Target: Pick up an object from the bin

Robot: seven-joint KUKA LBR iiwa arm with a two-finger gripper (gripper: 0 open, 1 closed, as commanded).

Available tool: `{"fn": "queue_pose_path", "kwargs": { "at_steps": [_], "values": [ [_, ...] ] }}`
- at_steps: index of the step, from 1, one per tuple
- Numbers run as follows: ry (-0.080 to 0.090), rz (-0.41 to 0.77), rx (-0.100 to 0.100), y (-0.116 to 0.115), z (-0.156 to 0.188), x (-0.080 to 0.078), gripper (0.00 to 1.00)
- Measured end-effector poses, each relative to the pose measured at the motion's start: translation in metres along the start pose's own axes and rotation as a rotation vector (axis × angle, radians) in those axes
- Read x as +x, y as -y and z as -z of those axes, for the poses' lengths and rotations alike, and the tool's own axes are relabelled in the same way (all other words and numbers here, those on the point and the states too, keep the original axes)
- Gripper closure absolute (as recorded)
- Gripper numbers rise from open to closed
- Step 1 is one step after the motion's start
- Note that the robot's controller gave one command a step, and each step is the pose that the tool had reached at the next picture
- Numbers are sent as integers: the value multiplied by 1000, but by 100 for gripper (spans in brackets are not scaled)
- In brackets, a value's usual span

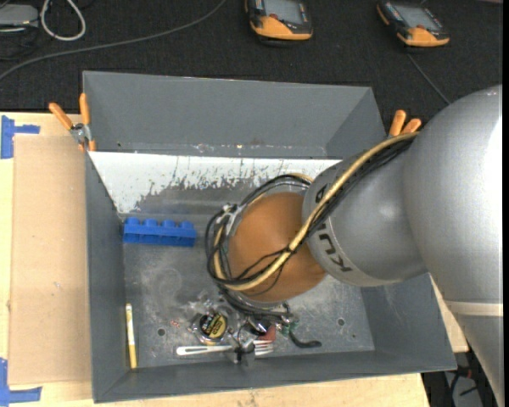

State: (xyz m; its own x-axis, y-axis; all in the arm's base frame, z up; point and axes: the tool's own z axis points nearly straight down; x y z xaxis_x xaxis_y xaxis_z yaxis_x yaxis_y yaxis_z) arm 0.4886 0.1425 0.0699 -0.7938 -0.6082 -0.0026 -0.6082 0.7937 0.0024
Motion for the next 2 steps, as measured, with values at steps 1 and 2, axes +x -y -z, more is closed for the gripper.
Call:
{"fn": "queue_pose_path", "kwargs": {
  "at_steps": [1,2],
  "values": [
    [3,4,0,4,1,0,100],
    [3,3,0,4,1,0,100]
  ]
}}
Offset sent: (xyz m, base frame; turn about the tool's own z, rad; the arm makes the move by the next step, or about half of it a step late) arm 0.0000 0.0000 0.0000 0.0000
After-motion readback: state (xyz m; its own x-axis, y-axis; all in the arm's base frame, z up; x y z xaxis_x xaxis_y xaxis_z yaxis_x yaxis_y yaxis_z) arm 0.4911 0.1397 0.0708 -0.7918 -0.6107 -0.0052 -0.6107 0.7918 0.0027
